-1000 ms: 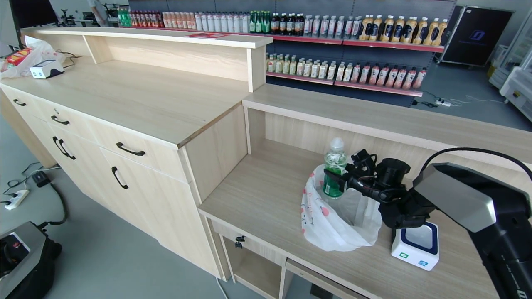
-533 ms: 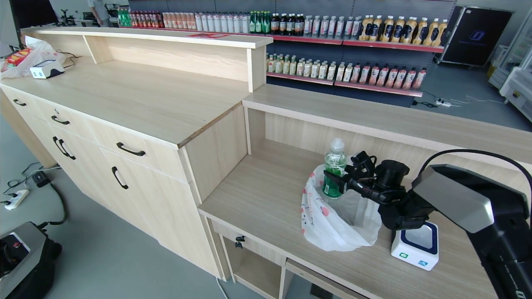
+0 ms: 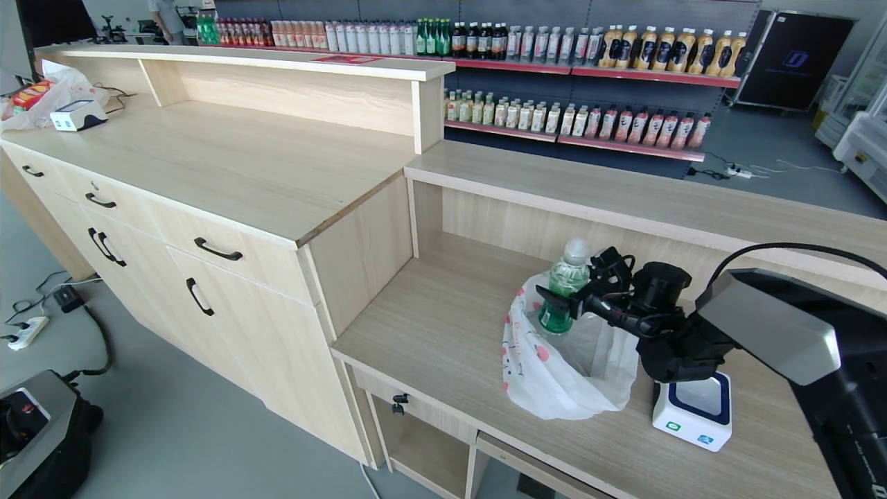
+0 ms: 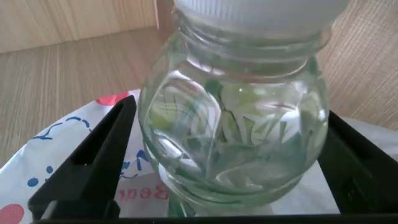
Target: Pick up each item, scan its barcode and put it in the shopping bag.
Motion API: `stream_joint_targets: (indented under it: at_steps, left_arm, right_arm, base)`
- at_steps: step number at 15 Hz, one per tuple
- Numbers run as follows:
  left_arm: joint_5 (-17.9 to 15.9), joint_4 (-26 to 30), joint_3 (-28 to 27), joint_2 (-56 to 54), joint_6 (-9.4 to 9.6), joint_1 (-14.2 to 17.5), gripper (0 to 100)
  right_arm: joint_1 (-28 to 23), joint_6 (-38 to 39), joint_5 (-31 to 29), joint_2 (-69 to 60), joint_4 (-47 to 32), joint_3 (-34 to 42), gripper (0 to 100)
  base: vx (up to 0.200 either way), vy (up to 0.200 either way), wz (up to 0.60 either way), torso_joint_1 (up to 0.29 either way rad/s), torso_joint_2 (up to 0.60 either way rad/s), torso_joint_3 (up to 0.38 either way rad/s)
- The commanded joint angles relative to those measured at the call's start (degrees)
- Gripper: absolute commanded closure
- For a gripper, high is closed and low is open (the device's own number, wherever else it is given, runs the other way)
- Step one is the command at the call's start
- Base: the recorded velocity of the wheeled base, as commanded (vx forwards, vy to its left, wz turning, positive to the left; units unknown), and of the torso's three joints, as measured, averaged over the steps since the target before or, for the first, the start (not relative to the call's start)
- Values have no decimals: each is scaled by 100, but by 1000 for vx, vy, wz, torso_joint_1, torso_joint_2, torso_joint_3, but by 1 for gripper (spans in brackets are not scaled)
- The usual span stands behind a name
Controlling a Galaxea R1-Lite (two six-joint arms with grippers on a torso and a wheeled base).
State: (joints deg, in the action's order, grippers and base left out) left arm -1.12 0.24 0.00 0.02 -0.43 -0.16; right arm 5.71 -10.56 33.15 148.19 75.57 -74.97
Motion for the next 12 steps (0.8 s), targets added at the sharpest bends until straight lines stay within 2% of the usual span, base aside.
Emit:
stream_joint_targets:
  at_steps: [1, 3, 4, 7, 10, 12]
  left_arm:
    - [-2, 2, 0, 6, -1, -2, 0]
    - [-2, 2, 0, 6, -1, -2, 0]
    - [-2, 2, 0, 6, -1, -2, 0]
    - [-2, 2, 0, 6, -1, -2, 0]
    - [-2, 2, 0, 6, -1, -2, 0]
    - [-2, 2, 0, 6, -1, -2, 0]
  right_arm:
    - [-70, 1, 201, -335, 37, 229, 0]
    - [-105, -17, 306, -572, 2, 501, 0]
    - [-131, -43, 333, -1143, -51, 1028, 0]
    - [-386, -685, 298, -2013, -69, 1767, 0]
    - [-588, -1071, 271, -3103, -341, 2681, 0]
    - [-755, -1080, 271, -4167, -842, 3278, 0]
  base:
    - [0, 0, 0, 0, 0, 0]
    - [0, 0, 0, 0, 0, 0]
    - [0, 0, 0, 0, 0, 0]
    - [0, 0, 0, 0, 0, 0]
    - [0, 0, 0, 0, 0, 0]
    - [0, 0, 0, 0, 0, 0]
